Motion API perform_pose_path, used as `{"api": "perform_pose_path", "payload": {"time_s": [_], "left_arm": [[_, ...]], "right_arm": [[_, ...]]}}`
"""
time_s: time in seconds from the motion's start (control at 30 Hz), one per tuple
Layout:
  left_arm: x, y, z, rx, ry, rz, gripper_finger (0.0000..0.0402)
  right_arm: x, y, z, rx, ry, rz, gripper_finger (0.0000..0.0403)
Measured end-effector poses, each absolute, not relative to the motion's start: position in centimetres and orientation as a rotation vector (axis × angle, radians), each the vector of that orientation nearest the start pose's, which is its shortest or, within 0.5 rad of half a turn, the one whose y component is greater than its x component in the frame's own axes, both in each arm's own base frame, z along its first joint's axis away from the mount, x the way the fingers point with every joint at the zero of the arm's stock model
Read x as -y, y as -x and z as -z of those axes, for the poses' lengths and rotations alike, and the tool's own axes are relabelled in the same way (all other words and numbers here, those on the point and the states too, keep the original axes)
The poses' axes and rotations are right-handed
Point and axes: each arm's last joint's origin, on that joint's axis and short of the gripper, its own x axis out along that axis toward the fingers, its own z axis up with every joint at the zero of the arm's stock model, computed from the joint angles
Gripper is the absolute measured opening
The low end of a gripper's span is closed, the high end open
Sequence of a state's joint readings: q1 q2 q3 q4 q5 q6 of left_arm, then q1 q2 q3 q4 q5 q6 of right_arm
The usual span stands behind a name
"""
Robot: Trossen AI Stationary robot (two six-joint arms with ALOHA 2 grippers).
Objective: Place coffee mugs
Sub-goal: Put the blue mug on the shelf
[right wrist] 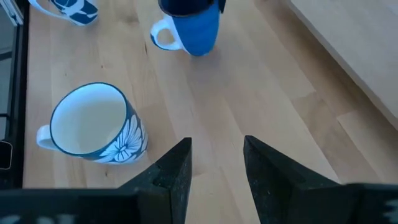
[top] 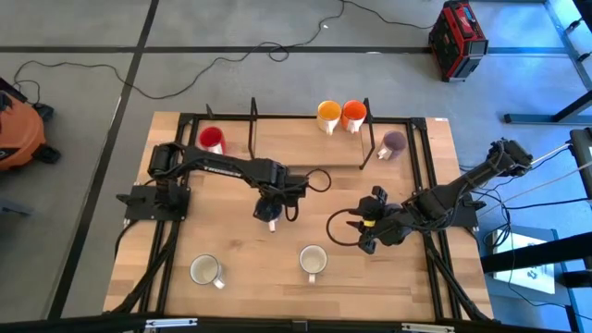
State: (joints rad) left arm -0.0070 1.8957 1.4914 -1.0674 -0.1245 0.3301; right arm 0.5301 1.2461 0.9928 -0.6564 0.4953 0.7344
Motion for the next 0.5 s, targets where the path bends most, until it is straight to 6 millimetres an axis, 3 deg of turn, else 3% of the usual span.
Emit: {"api": "perform_pose_path", "payload": {"time_s": [0.3, 0.5], "left_arm": [[-0.2, -36.5, -21.9, -1.46, -0.368, 0.117, 0.0099], [-0.2, -36.4, -24.6, -1.482, -0.28, 0.052, 0.0132]], "right_arm": [[-11.2, -21.9, -27.7, -0.746, -0.253, 0.253, 0.0133], [-11.2, -21.9, -27.7, -0.747, -0.253, 0.253, 0.0133]]}}
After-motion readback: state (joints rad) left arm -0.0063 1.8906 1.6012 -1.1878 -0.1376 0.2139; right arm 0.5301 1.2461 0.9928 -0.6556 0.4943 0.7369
